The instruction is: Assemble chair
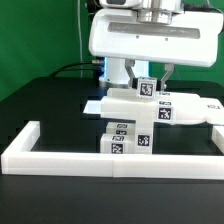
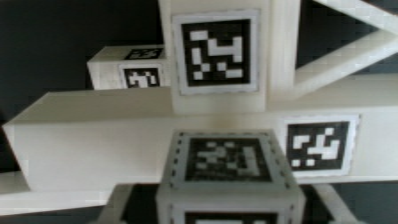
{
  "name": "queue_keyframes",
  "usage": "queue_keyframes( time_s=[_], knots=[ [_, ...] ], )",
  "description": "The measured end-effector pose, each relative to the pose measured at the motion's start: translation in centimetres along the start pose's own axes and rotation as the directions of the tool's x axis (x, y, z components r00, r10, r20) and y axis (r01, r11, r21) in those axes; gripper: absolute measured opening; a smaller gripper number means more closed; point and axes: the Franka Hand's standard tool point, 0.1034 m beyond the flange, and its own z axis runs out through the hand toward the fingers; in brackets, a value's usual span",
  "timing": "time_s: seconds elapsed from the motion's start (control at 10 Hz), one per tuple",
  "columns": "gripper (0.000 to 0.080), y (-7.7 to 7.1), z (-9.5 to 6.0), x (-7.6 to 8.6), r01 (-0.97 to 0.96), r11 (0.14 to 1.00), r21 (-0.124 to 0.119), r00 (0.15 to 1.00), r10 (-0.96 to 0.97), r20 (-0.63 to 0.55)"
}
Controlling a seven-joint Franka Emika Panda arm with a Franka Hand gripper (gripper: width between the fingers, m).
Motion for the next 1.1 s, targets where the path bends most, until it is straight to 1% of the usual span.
queue_keyframes(
  time_s=[0.4,0.7,0.9,1.1],
  knots=[
    [0.0287,0.0,0.0,0.0,0.0,1.0,0.0,1.0,0.0,0.0],
    [0.0287,0.01,0.0,0.0,-0.044,0.999,0.0,0.999,0.044,0.0],
    [0.0287,-0.01,0.0,-0.01,-0.197,0.98,0.001,0.98,0.197,0.001],
    [0.0287,-0.02,0.01,-0.02,-0.31,0.951,0.001,0.951,0.31,0.001]
  ],
)
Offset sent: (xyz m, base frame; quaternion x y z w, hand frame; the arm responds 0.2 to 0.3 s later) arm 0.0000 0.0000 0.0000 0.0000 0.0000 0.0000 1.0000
